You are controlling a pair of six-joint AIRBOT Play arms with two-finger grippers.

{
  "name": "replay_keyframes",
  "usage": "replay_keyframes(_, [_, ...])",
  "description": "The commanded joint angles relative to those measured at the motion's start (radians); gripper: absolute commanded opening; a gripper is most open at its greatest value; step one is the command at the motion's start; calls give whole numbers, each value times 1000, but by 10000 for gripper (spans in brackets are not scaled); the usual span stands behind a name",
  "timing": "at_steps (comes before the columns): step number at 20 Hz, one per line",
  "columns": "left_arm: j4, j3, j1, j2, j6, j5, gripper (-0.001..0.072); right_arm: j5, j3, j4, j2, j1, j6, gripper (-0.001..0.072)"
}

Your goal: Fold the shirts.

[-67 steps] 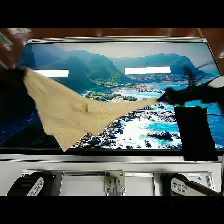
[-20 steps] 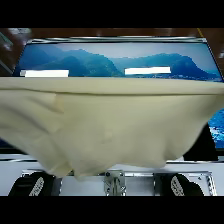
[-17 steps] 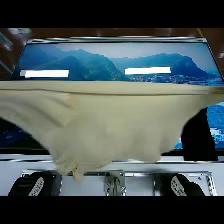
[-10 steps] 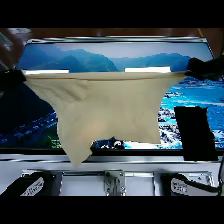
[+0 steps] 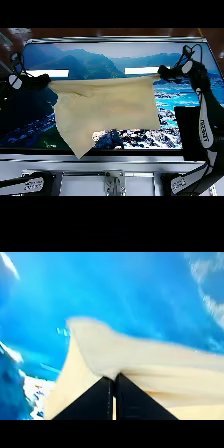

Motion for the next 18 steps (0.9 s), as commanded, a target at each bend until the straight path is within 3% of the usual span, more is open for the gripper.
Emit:
replay_keyframes(1, [-115,3,8,-67,-2,-184,251,95,1,57,-39,17,-1,281])
replay_keyframes(2, [-115,16,27,-64,0,-269,507,138,10,81,-19,8,-50,520])
replay_keyframes(3, [-114,44,58,-64,20,-370,588,207,30,86,9,-8,-120,587])
replay_keyframes(7, [-115,85,264,-3,179,-733,590,595,63,-106,150,-129,-253,587])
replay_keyframes(9, [-119,-33,352,69,252,-801,588,785,45,-137,176,-233,-297,587])
replay_keyframes(11, [-180,-270,416,174,321,-753,587,827,-58,13,212,-346,-285,587])
replay_keyframes(13, [-295,-486,445,245,375,-632,587,777,-190,156,243,-415,-296,587])
replay_keyframes(18, [-558,-718,433,216,480,-384,586,681,-336,254,246,-435,-309,587])
